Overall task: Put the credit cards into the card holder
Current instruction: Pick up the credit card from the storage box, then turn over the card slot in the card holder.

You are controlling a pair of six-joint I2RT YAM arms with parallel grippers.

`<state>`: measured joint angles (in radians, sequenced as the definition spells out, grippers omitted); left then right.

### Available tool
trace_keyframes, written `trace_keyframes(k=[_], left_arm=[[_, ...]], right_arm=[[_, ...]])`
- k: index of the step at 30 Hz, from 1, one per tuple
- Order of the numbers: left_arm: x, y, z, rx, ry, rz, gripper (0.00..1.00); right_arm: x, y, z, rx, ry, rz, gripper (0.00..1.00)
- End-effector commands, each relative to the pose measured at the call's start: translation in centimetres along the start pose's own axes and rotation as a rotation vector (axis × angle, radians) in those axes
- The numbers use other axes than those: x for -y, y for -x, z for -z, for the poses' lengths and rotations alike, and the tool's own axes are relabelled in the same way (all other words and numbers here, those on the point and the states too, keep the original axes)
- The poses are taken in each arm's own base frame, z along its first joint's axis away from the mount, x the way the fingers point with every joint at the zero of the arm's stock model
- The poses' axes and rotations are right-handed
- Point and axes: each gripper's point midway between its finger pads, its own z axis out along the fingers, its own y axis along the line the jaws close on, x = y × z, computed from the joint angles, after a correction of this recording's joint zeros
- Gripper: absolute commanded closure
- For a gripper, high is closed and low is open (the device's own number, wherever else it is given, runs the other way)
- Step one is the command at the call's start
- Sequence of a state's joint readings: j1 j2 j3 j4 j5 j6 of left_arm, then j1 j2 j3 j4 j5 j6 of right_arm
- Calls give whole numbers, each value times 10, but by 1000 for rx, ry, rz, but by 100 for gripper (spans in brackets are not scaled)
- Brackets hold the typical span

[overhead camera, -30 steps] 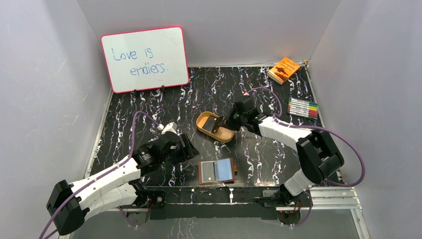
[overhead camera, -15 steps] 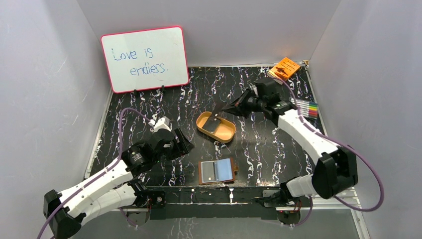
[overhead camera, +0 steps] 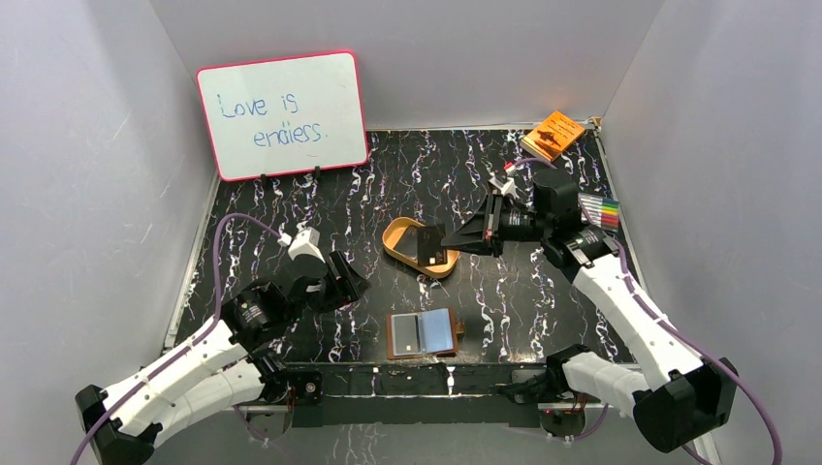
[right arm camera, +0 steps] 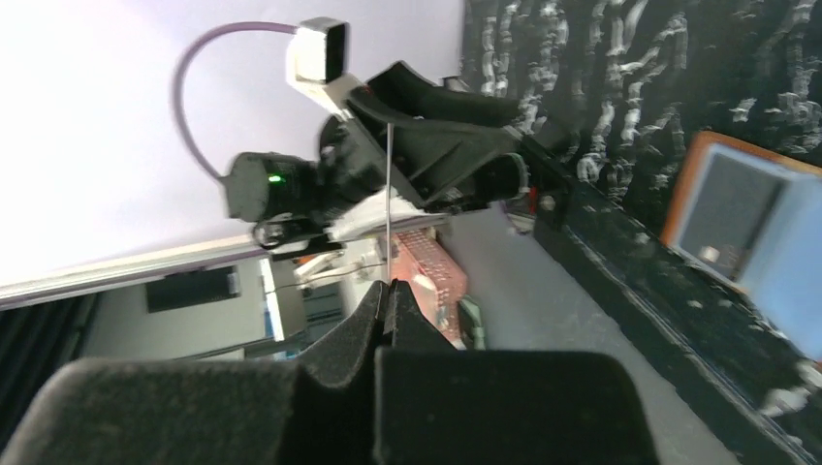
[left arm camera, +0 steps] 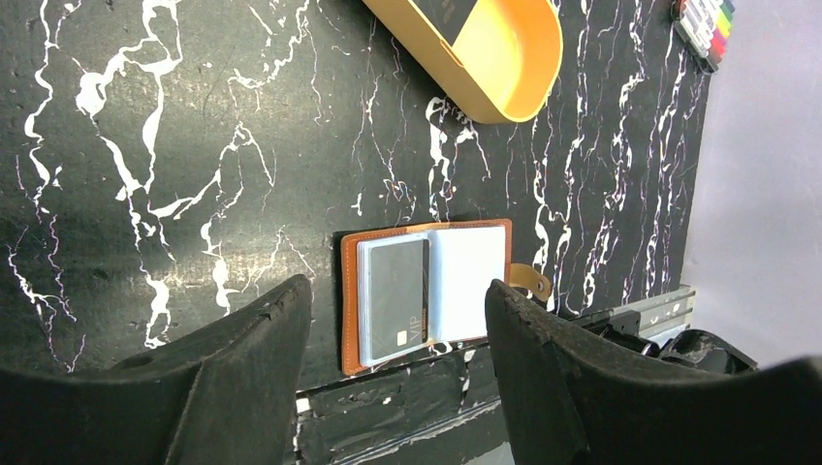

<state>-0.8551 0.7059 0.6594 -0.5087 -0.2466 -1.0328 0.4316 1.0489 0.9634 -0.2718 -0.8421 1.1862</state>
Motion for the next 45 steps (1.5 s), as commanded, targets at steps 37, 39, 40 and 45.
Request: trace_keyframes(k=[37, 39, 40, 45], left_arm=[[28, -49, -57, -192, -147, -119, 34], [27, -47, -58, -177, -138, -115, 33], [27, -46, -59, -166, -140, -112, 32], [28, -34, -52, -104, -152, -100, 32]], right_arm=[[120, 1, 27, 212, -495, 650, 100], [118, -8, 10, 189, -500, 691, 100], [117, -11, 2, 185, -507, 707, 100], [120, -17, -21, 175, -557, 752, 100]])
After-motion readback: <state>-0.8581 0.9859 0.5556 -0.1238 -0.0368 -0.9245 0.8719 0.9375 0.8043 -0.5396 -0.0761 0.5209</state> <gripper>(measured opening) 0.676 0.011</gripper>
